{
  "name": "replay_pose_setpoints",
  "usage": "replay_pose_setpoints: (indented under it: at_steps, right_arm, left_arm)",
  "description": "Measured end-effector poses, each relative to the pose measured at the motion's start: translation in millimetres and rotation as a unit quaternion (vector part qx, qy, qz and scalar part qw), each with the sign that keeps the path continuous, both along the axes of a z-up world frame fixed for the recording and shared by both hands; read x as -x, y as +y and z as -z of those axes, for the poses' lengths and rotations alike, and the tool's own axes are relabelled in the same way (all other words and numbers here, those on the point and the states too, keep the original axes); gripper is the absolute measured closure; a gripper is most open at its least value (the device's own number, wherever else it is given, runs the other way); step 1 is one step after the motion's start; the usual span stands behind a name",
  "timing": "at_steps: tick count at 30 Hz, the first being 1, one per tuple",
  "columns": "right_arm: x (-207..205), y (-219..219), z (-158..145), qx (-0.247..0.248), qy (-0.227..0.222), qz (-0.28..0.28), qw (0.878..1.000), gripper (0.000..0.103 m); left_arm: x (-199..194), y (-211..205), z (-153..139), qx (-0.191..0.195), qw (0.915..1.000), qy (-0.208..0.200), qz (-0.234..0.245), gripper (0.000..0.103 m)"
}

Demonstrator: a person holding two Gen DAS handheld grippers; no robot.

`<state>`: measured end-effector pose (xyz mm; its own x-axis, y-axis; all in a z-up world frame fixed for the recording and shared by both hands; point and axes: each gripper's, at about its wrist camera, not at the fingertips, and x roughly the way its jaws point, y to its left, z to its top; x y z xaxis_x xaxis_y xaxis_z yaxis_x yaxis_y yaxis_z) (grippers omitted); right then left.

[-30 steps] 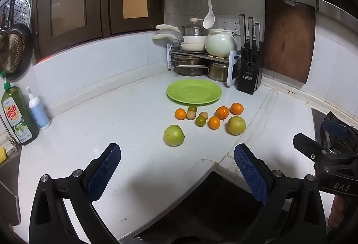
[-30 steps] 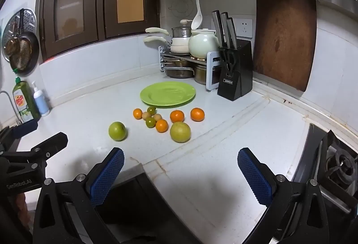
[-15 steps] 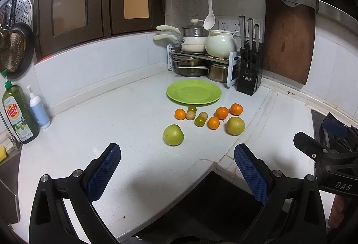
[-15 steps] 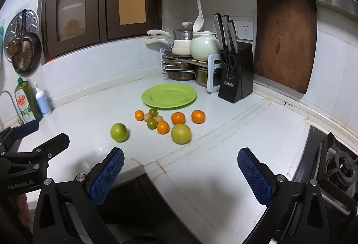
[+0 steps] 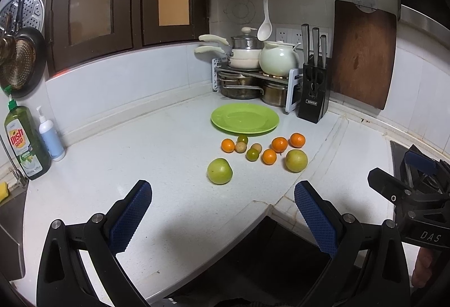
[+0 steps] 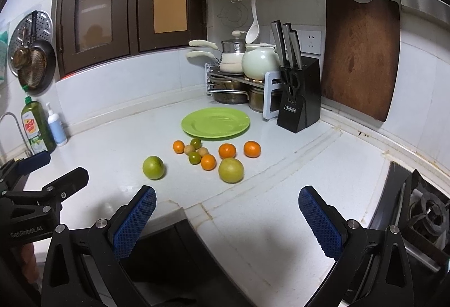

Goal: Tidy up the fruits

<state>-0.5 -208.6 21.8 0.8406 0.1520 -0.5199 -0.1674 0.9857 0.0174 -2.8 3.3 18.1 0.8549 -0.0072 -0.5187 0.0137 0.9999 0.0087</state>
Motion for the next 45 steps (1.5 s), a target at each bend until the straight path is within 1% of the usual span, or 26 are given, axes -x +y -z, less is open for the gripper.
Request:
replay_pose_setpoints:
  at_steps: [24,32,38,45]
  right_arm:
    - [2,5,-2,0.001,-0.007,-0.005,1.0,0.001]
    - [-5,9,1,0.001,-0.001,-0.009,1.0,0.001]
    - [-19,12,6,-0.002,0.012,-0.011,1.0,0.001]
    - [-42,16,17,-0.004,0.034,-0.006,0.999,0.001]
  left_arm:
    - [5,6,-1,0.0,1.0,-0.005,-0.007,0.0]
    - [-4,6,4,0.0,0.9999,0.004,-0.01,0.0]
    - [-16,8,11,0.0,0.9999,0.015,-0.009,0.0]
    - [-41,11,21,-0.004,0.9997,0.026,-0.001,0.0]
